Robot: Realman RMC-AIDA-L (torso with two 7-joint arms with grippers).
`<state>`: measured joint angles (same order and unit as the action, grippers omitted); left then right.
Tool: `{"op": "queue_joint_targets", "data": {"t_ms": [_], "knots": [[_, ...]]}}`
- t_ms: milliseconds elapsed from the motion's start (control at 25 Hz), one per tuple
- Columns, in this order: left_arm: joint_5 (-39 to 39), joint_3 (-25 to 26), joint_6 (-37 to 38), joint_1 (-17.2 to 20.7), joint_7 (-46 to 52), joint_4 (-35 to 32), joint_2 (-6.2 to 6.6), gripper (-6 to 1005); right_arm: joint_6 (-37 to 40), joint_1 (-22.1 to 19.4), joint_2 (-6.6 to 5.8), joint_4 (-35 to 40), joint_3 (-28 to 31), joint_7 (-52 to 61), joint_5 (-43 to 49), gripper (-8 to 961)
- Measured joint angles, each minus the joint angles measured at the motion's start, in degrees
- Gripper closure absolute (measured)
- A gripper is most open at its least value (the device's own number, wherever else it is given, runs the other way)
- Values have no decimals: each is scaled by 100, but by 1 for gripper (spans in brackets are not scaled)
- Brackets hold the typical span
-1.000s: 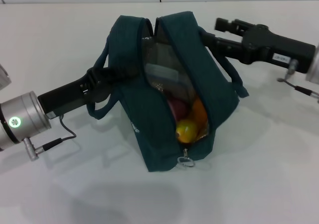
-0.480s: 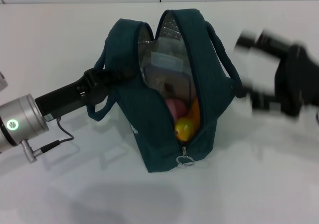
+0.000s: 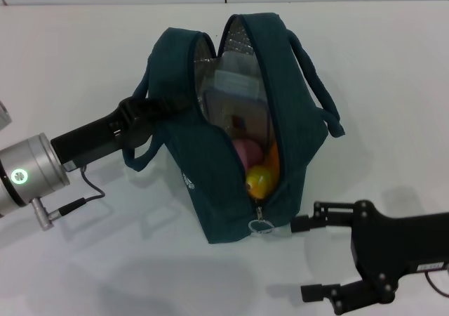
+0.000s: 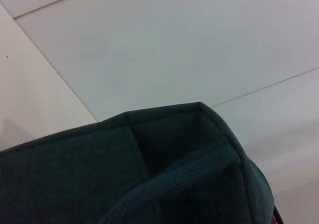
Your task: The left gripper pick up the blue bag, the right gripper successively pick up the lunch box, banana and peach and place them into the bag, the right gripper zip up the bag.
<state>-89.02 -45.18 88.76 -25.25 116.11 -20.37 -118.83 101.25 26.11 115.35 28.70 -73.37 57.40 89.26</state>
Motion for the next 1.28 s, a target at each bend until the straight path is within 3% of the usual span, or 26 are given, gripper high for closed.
{"op": "queue_joint_targets", "data": {"t_ms": [400,880,1280], "knots": [[-14,0,1,3,-1,-2,-18,963,-896,43,49,-448,-106,-5,229,138],[-37,0,1,-4,-1,7,-27,964,-1243,136,84,-636,-149,-10,81,148],[-47,-2,12,-17,0,25,-27,963,-1774,303,84,-627,-1116,-20,-625,155]]}}
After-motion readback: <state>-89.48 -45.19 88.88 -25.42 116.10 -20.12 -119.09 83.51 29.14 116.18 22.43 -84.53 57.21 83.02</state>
